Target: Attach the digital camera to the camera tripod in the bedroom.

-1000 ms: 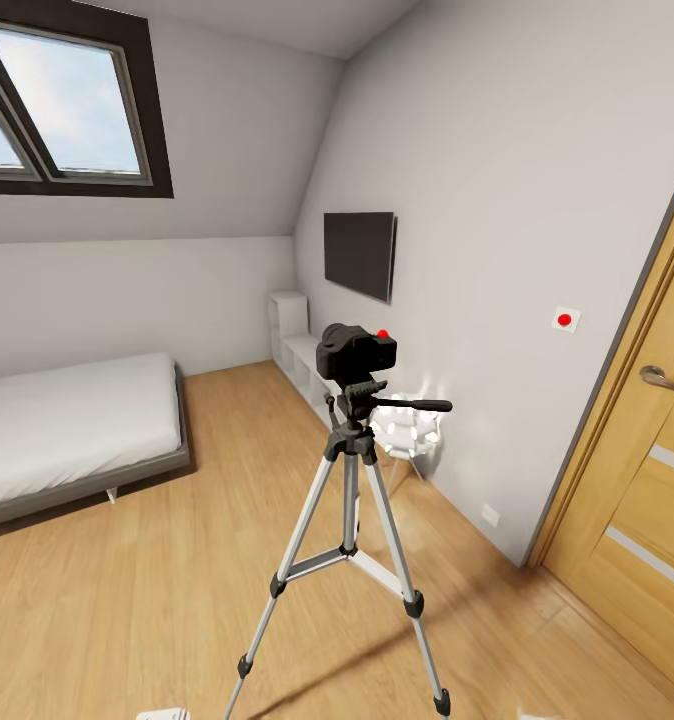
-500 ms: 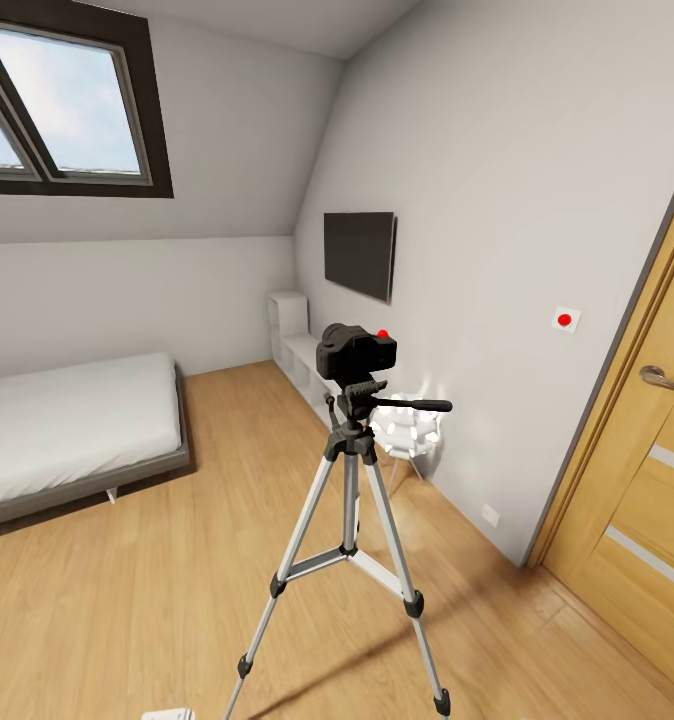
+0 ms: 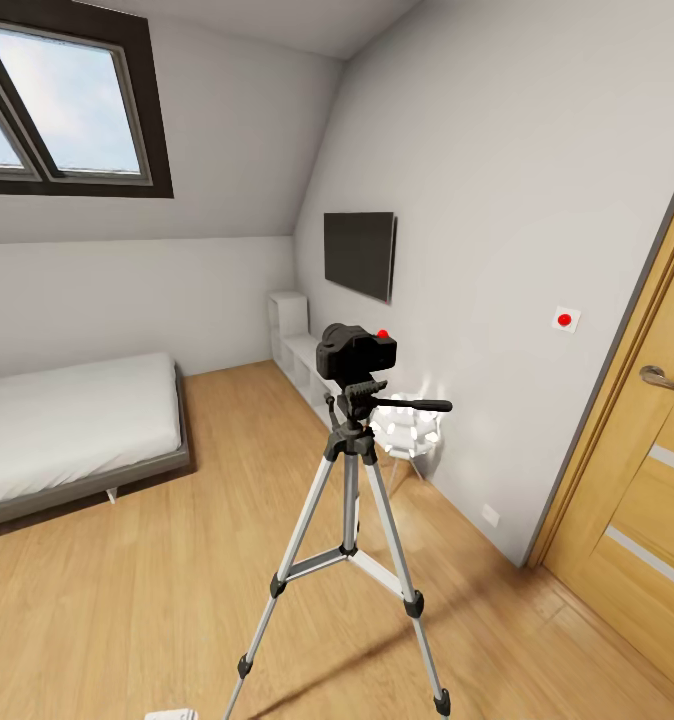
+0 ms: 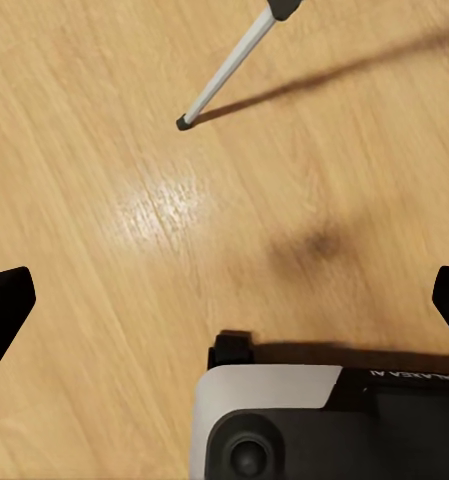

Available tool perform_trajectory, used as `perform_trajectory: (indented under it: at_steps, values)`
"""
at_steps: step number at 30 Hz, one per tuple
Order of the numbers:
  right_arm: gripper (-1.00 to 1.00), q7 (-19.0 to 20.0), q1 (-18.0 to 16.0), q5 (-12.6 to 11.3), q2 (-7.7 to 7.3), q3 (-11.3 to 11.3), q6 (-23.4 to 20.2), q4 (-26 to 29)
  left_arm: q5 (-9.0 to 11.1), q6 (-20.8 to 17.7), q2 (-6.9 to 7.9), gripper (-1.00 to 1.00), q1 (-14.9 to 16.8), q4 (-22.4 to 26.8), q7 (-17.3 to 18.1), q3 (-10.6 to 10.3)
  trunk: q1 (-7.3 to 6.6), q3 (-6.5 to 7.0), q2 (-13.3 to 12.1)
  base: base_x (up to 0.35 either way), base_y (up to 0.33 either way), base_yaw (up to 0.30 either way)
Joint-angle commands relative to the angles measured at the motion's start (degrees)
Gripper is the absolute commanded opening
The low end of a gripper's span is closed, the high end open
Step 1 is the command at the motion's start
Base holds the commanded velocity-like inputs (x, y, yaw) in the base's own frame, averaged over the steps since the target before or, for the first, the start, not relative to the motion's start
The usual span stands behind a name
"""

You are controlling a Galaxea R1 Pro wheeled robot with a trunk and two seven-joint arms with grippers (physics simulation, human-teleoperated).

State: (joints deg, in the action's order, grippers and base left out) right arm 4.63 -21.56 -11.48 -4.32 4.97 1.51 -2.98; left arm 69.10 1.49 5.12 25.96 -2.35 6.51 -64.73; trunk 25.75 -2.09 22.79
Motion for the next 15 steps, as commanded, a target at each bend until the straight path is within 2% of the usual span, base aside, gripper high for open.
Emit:
perform_trajectory:
  at_steps: [1, 15]
  values:
    - [1.0, 0.28, -0.06, -0.62, 0.07, 0.48, 0.16, -0.18, 0.51, 0.16, -0.07, 1.0, 0.06, -0.19, 0.43, -0.48, 0.04, -0.13, 0.13, 0.0, 0.0, 0.0]
    - [1.0, 0.29, 0.09, -0.62, 0.19, 0.48, 0.16, -0.18, 0.51, 0.18, -0.38, 1.0, 0.06, -0.19, 0.43, -0.48, 0.04, -0.13, 0.13, 0.0, 0.0, 0.0]
